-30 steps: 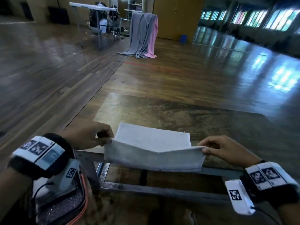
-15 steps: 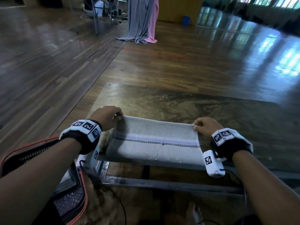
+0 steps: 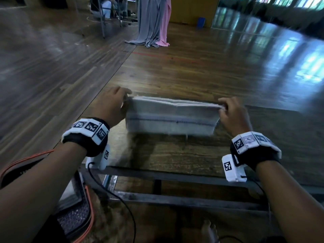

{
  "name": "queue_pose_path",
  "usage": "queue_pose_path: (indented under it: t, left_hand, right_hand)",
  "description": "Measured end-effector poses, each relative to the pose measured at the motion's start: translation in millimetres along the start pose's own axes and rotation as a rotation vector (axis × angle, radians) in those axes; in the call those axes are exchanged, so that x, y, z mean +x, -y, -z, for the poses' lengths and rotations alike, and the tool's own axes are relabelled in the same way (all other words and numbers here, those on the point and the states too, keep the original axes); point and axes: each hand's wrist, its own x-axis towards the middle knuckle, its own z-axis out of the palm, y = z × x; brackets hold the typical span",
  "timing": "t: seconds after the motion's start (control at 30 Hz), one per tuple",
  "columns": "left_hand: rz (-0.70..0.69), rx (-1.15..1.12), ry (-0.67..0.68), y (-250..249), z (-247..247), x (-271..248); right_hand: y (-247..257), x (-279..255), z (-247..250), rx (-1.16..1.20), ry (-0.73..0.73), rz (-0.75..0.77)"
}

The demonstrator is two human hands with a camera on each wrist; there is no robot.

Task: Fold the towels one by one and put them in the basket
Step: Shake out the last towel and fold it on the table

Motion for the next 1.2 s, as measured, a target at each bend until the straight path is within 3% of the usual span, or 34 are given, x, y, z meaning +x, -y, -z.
queue_pose_path:
  t: [0.07,0.17,0.23,0.33,0.4,0.5,0.63,0.9,1.07,1.2]
  left_hand:
    - [-0.1,0.031,-0.05,1,12,-2]
    - [-0.187,0.074,0.088,3,14,-20]
    - [-0.217,0.12,0.28,7,6,-37]
    - [-0.233,0.178,0.626,9,-5,-66]
    - [-0.201,0.138,0.704,12,-11,-78]
    - [-0.155,0.09,0.646,15,-13,-80]
    - [-0.209,0.136,0.611,17,-16,-79]
    - [-0.192,0.157,0.512,23,-7,-83]
    - [-0.203,0.176,0.499,15,-4,-88]
    - [-0.169,0.098,0.466,-7,-20,-85]
  right_hand:
    - [4,-3,13,0.002,-0.045,0.045]
    - [1,-24,16,-0.055,0.059,0.12]
    - [-6,-45,9,-0.115,0.218,0.159]
    - [-18,-79,-7,-0.24,0.651,0.18]
    - [-27,-91,-12,-0.182,0.782,0.127]
    - [-34,-94,-11,-0.141,0.706,0.131]
    - [-33,-97,-18,-0.15,0.631,0.154]
    - [-41,-88,-11,0.066,0.497,0.073]
    - [-39,-87,-5,-0.151,0.661,0.106]
    - [-14,-86,-17,-0.121,0.564,0.098]
